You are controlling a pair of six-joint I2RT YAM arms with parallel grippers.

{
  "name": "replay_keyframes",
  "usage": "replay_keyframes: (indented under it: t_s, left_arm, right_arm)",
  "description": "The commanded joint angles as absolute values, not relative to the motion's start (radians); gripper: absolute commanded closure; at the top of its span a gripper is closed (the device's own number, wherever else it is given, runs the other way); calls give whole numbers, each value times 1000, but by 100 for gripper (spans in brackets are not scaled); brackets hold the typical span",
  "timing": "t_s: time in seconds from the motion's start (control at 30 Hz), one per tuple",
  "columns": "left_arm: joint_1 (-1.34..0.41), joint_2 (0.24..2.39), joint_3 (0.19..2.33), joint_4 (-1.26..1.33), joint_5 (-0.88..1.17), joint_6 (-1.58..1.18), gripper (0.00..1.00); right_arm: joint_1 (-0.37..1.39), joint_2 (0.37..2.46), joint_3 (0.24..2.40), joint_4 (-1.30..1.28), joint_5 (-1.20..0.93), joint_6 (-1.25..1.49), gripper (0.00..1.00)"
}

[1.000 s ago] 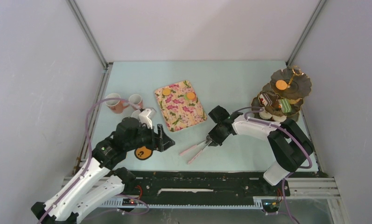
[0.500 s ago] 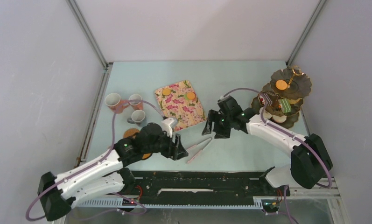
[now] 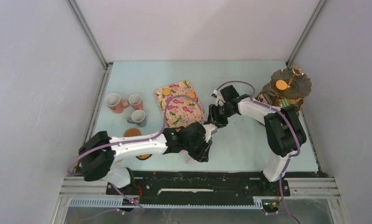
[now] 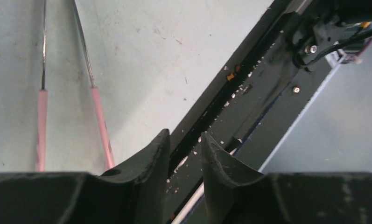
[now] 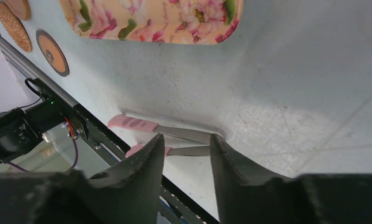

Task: Serve the afternoon tea
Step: Move the clamp to the center of the board, then adjust the clamp at the center of the board.

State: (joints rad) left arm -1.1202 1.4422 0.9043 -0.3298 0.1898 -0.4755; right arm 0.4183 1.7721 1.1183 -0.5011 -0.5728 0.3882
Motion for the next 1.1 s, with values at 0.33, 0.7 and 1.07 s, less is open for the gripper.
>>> replay_keyframes:
  t_s: [0.33,0.7,1.07]
  left_arm:
    - [-1124,1749,1020,-459,53,-418,84]
    - [-1018,1650,902,-544,-144,-370,87]
    - [-1008,1453,859,-623,-169,-351,83]
  right_arm:
    - [463,1764,899,-303,-601,537,62]
    - [547,1532,583,-75,-565,808,55]
    - [505,1469,635,-130,-541,605,28]
